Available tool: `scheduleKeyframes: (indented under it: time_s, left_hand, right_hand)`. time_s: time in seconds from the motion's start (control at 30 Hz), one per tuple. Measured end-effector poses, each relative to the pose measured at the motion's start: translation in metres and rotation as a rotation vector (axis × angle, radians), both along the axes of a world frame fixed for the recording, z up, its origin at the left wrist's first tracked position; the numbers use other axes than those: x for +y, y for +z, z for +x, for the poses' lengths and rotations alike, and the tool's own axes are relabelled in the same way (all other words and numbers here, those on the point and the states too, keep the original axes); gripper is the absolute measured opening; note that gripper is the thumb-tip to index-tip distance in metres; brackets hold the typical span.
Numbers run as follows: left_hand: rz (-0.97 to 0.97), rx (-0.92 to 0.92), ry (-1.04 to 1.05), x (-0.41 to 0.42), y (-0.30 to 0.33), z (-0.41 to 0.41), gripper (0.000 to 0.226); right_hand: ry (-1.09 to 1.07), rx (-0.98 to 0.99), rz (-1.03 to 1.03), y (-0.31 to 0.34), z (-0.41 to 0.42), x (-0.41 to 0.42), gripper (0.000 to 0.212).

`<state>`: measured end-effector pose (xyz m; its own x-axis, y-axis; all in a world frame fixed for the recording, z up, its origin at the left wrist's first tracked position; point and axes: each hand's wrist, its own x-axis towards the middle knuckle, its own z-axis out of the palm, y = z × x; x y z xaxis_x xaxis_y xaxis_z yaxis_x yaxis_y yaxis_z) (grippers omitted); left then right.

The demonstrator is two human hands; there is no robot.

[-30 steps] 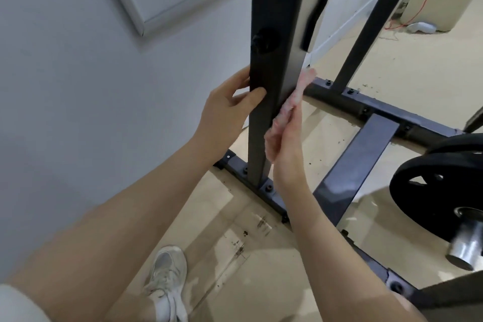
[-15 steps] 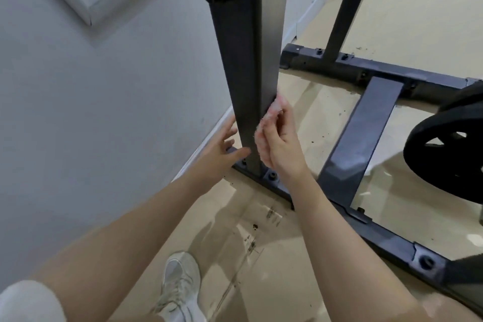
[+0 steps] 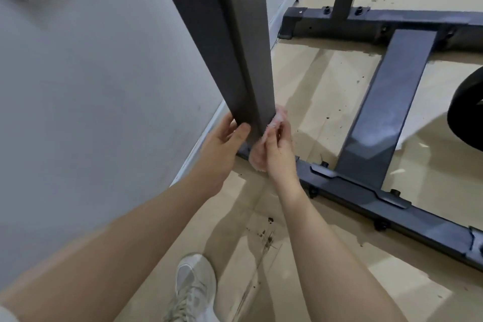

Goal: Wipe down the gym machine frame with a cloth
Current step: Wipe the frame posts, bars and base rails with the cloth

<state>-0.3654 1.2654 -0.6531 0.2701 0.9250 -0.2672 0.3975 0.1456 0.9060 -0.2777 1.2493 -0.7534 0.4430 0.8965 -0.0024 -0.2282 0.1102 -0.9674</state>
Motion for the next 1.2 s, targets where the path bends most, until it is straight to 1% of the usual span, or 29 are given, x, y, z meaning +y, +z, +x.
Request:
scheduleKeyframes:
  time_s: [0.1,0.17,0.23,0.27,0.33,0.37,0.4,0.43,0.5,0.53,0.57,0.6,0.63,0.67,0.73,0.8,0.83,0.9,0.93,0.97,1.03,1.1,1.17,1.2]
  left_hand:
    - [0.038,0.035,0.01,0.005,-0.002,0.001,0.033]
    - [0.043,0.063,0.009,0.008,-0.003,0.002,0.034]
    - [0.05,0.059,0.017,0.008,-0.004,0.002,0.034]
    - [0.053,0.055,0.021,0.008,-0.005,0.001,0.033]
    - [0.077,0.042,0.007,0.007,-0.007,0.0,0.032]
    - [0.098,0.03,0.002,0.006,-0.008,0.001,0.032]
    - [0.119,0.02,0.006,0.006,-0.008,0.002,0.033]
    - [0.129,0.019,0.012,0.006,-0.008,0.002,0.033]
    - [0.12,0.036,0.015,0.005,-0.009,0.002,0.033]
    - [0.113,0.047,0.017,0.005,-0.008,0.002,0.033]
    - [0.109,0.059,0.018,0.005,-0.008,0.002,0.033]
    - [0.105,0.067,0.021,0.005,-0.007,0.001,0.032]
    - [0.098,0.066,0.029,0.005,-0.006,0.002,0.031]
    - [0.091,0.064,0.034,0.006,-0.006,0.002,0.03]
    - [0.065,0.048,0.016,0.006,-0.004,0.001,0.032]
    - [0.026,0.004,-0.014,0.007,0.001,0.001,0.032]
    - [0.008,-0.006,-0.022,0.007,0.004,0.001,0.032]
    - [-0.017,0.004,-0.026,0.006,0.008,0.001,0.033]
    - [-0.025,0.011,-0.03,0.007,0.009,0.0,0.032]
    - [-0.03,0.018,-0.036,0.007,0.011,-0.001,0.032]
    - [-0.044,0.1,-0.064,0.008,0.018,-0.002,0.036]
    - [-0.04,0.228,-0.119,0.009,0.028,0.0,0.044]
    - [0.011,0.314,-0.097,0.008,0.048,0.002,0.052]
    - [0.071,0.313,-0.068,0.005,0.062,0.003,0.053]
  right_hand:
    - [0.075,0.029,-0.202,-0.029,0.001,0.004,0.029]
    - [0.078,0.075,-0.248,-0.033,0.005,0.006,0.027]
    - [0.058,0.127,-0.235,-0.02,0.007,0.007,0.037]
    - [0.026,0.13,-0.194,-0.014,0.002,0.008,0.037]
    - [-0.097,0.128,-0.084,-0.003,-0.013,0.008,0.025]
    - [-0.144,0.151,-0.039,-0.002,-0.02,0.007,0.025]
    - [-0.167,0.179,-0.021,-0.009,-0.025,0.009,0.032]
    - [-0.154,0.239,-0.06,-0.017,-0.029,0.01,0.047]
    - [-0.057,0.379,-0.233,-0.047,-0.029,0.02,0.087]
    - [0.01,0.449,-0.314,-0.053,-0.022,0.025,0.097]
    - [0.021,0.483,-0.372,-0.053,-0.016,0.028,0.092]
    - [-0.006,0.471,-0.38,-0.044,-0.011,0.03,0.075]
    - [0.007,0.466,-0.346,-0.024,-0.002,0.026,0.057]
    - [0.06,0.426,-0.299,0.0,0.004,0.024,0.049]
    - [0.073,0.284,-0.119,0.042,0.005,0.02,0.043]
    - [0.048,0.219,0.076,0.078,0.004,0.007,0.031]
    - [0.013,0.157,0.133,0.092,0.005,0.004,0.033]
    - [0.004,0.012,0.177,0.106,0.009,0.002,0.055]
    - [0.04,-0.036,0.169,0.11,0.012,0.0,0.062]
    - [0.079,-0.055,0.148,0.115,0.015,-0.006,0.064]
    - [0.125,-0.076,0.106,0.126,0.023,-0.017,0.054]
    - [0.095,-0.103,0.15,0.153,0.032,-0.021,0.042]
    - [0.064,-0.018,0.262,0.185,0.037,-0.018,0.036]
    - [0.063,0.06,0.315,0.2,0.038,-0.017,0.035]
